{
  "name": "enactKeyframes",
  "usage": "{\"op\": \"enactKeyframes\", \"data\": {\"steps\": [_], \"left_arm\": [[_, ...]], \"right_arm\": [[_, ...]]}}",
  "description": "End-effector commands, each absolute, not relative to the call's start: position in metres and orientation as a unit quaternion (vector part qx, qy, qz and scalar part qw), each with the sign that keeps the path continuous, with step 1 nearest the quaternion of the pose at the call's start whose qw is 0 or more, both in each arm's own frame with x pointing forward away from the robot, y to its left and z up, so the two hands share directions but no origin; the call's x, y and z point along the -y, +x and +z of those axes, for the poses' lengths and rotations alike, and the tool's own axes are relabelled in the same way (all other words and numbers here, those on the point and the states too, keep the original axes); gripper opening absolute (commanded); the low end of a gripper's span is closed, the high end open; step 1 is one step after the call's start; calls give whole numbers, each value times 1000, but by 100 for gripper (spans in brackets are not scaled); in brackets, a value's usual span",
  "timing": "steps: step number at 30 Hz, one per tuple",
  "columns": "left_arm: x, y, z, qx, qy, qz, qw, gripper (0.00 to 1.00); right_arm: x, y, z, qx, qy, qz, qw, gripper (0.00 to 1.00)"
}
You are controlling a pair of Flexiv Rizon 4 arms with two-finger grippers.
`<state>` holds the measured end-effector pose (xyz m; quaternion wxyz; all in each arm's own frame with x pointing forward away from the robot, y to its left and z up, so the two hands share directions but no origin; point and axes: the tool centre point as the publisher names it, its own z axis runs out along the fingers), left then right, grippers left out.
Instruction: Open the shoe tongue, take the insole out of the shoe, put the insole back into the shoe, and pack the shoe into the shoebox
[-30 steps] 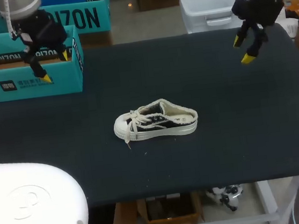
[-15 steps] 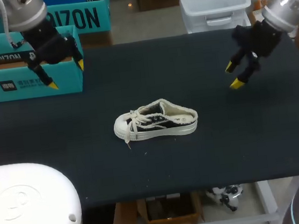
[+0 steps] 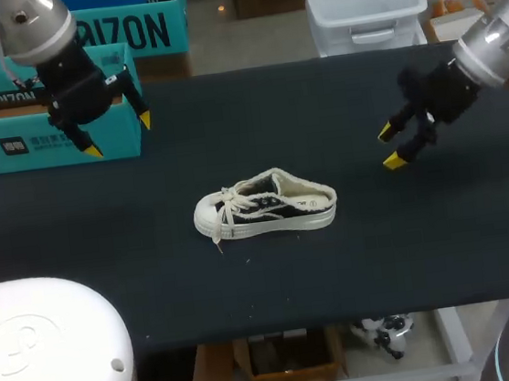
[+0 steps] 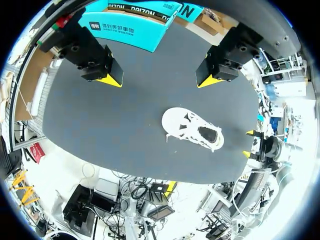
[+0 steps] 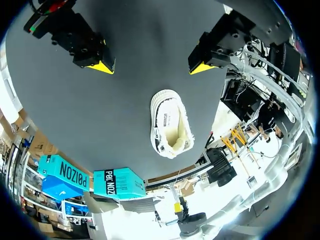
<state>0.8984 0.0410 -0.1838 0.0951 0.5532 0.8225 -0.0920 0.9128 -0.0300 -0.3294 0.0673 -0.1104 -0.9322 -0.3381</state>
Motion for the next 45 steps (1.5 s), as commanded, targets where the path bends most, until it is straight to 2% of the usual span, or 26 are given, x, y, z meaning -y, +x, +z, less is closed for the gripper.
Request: {"op": "enactKeyframes", "data": {"steps": [1, 14, 18, 22, 23, 26, 42, 45], "left_arm": [[-41, 899, -184, -822, 554, -92, 95, 100], [0, 889, -173, -725, 675, -70, 117, 100], [17, 887, -171, -725, 679, -72, 93, 100], [41, 892, -174, -817, 572, -73, 7, 100], [49, 893, -178, -864, 498, -77, -20, 100], [60, 887, -186, -908, 403, -111, -38, 100], [67, 883, -191, -915, 391, -91, -29, 100], [88, 858, -192, -983, 131, -76, -107, 100]], "right_arm": [[31, 911, -330, 932, -110, -339, 65, 100], [-1, 896, -357, 911, -101, -394, 70, 100], [-11, 884, -371, 904, -106, -409, 68, 100], [-22, 875, -382, 902, -109, -413, 64, 100], [-26, 872, -384, 902, -110, -414, 62, 100], [-33, 867, -389, 900, -112, -418, 52, 100], [-53, 863, -407, 894, -109, -433, 37, 100], [-62, 868, -415, 888, -105, -447, 19, 100]]}}
